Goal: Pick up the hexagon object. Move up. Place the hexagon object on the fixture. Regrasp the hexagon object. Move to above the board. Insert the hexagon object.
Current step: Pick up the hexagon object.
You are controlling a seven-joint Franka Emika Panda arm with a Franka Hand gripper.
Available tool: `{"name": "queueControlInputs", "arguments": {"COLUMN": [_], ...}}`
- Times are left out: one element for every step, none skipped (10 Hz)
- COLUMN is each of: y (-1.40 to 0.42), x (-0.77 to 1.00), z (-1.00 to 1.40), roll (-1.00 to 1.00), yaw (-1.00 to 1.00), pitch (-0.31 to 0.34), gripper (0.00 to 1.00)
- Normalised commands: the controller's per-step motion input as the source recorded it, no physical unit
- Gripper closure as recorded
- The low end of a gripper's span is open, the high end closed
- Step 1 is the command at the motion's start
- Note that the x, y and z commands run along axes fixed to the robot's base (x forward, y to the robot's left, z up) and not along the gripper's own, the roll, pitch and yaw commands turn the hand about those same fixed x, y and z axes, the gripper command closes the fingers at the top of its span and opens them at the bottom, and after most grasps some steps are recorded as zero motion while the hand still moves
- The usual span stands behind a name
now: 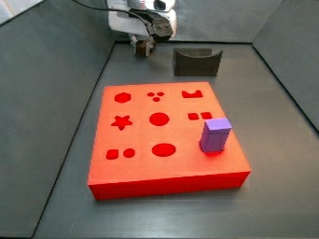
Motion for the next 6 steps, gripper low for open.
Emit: {"name": "queueControlInputs", "arguments": {"y": [0.0, 0.0, 0.0, 0.0, 0.0, 0.0], "x": [0.0, 0.0, 0.0, 0.0, 0.0, 0.0], "z": [0.0, 0.0, 0.0, 0.0, 0.0, 0.0], "roll": [0.0, 0.0, 0.0, 0.0, 0.0, 0.0], "yaw": [0.0, 0.0, 0.0, 0.0, 0.0, 0.0], "pitch": [0.0, 0.0, 0.0, 0.0, 0.0, 0.0], "gripper": [1.0, 1.0, 1.0, 1.0, 1.0, 1.0]}}
